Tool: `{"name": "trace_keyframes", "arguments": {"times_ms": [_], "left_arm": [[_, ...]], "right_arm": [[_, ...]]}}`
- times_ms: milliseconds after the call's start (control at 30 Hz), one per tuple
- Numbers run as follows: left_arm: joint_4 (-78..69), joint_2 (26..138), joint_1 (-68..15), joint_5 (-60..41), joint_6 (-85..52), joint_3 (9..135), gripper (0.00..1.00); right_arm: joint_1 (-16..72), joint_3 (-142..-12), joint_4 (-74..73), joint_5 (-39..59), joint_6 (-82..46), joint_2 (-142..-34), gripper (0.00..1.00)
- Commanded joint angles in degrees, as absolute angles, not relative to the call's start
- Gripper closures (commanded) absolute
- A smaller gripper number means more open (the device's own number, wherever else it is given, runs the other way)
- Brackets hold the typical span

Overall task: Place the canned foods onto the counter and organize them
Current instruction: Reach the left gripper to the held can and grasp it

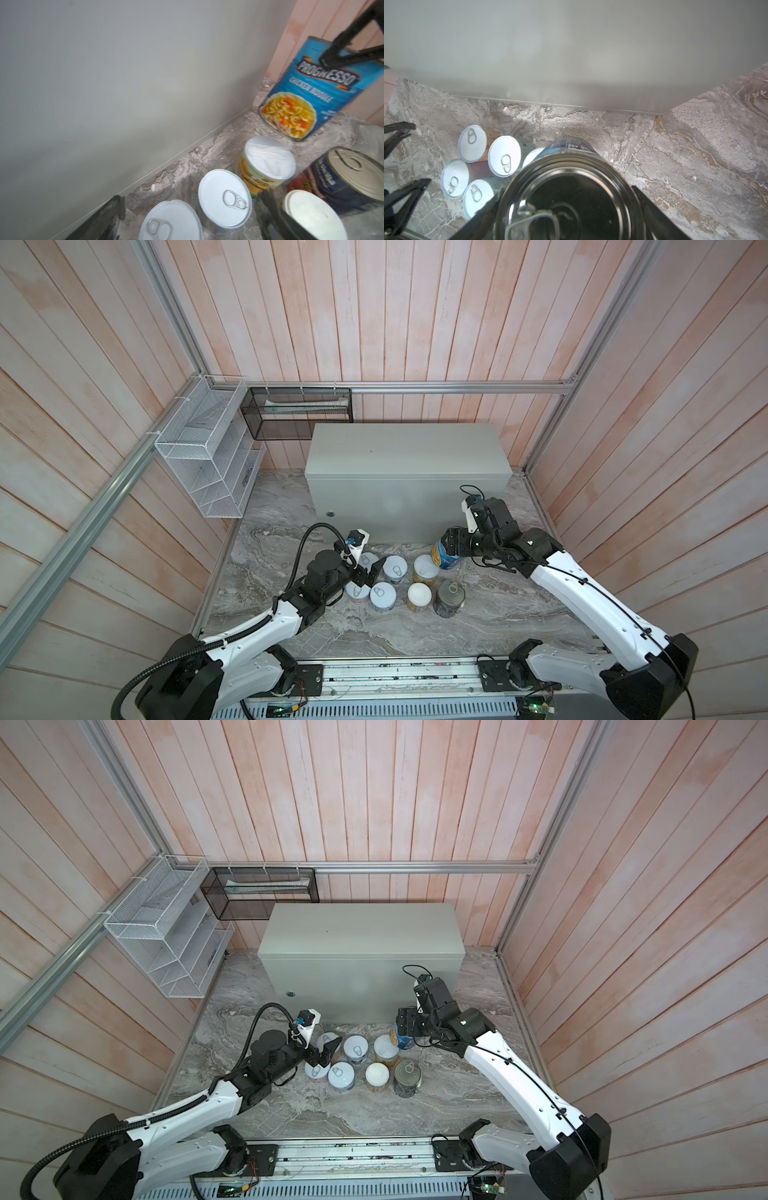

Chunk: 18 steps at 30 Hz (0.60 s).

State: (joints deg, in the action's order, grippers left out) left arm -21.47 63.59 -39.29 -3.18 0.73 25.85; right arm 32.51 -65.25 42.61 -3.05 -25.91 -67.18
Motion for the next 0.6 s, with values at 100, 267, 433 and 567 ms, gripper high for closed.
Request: {"name": "trace_keyframes", "arguments": {"times_ms": [100,267,433,567], "left_arm": [[-25.1,67.9,-45.8,-6.5,4.7,30.3,0.0],[-29.0,72.0,-49.7,-8.7,4.9,33.1,0.0],[-31.6,75.0,-50.7,-10.5,5.7,35.7,0.0],[-33.6,77.0,-50.8,-16.4,8.6,37.1,0.0]], "right_arm": [[32.3,-71.0,37.9,0.8,-25.7,-65.0,0.42],[32.3,-71.3,37.5,3.3,-25.3,-65.1,0.42],[32.0,-71.5,38.1,6.3,-24.1,-65.0,0.42],[31.3,-71.8,38.1,10.5,-23.6,-65.0,0.42]]}}
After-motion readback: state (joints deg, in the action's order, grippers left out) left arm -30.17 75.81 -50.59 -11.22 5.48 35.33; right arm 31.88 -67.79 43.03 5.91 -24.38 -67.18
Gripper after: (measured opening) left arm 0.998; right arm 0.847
